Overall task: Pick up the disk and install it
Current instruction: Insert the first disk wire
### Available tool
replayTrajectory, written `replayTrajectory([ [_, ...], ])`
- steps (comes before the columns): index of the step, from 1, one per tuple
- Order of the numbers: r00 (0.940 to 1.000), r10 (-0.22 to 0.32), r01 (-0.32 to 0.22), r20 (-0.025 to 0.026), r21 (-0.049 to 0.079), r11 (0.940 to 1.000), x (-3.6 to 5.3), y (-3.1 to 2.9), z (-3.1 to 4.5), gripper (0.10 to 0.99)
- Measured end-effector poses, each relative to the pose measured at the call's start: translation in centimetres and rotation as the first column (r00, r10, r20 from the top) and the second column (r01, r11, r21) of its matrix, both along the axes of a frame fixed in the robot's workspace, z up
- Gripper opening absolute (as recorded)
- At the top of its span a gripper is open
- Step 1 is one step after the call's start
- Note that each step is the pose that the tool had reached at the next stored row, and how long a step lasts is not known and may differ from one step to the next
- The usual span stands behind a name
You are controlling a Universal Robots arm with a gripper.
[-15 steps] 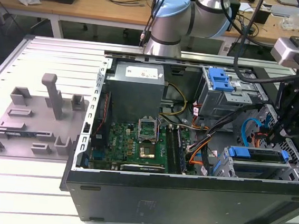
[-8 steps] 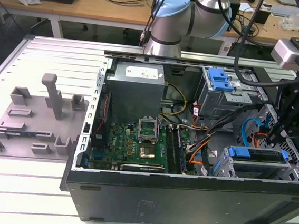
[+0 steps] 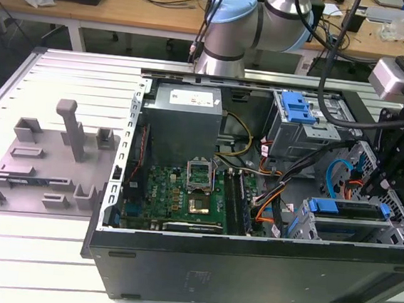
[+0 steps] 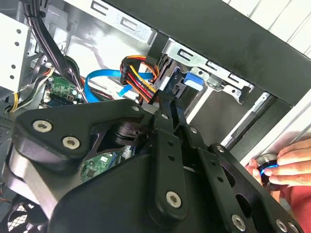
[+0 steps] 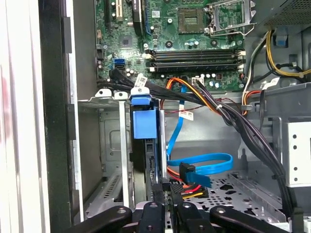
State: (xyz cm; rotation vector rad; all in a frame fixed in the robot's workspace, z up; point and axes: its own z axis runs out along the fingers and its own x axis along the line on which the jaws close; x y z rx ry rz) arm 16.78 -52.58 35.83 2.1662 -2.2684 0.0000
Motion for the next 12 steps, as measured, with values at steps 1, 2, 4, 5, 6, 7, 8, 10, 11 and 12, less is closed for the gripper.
replayTrajectory([
  [1, 1.0, 0.0, 0.0, 0.0001, 0.0, 1.0, 0.0, -0.01, 0.0, 0.169],
  [2, 1.0, 0.0, 0.0, 0.0001, 0.0, 1.0, -0.01, -0.01, 0.0, 0.169],
  [4, 1.0, 0.0, 0.0, 0.0001, 0.0, 1.0, -0.01, -0.02, 0.0, 0.169],
  [5, 1.0, 0.0, 0.0, 0.0001, 0.0, 1.0, -0.01, -0.02, 0.0, 0.169],
  [6, 1.0, 0.0, 0.0, 0.0001, 0.0, 1.0, -0.01, -0.02, 0.01, 0.169],
  [7, 1.0, 0.0, 0.0, 0.0001, 0.0, 1.0, -0.01, -0.02, 0.0, 0.169],
  [8, 1.0, 0.0, 0.0, 0.0001, 0.0, 1.0, -0.01, -0.02, 0.01, 0.169],
  [10, 1.0, 0.0, 0.0, 0.0001, 0.0, 1.0, -0.01, -0.13, 0.0, 0.169],
  [11, 1.0, 0.0, 0.0, 0.0001, 0.0, 1.0, -0.02, -0.29, 0.01, 0.169],
  [12, 1.0, 0.0, 0.0, 0.0001, 0.0, 1.0, -0.08, -0.35, 0.0, 0.169],
])
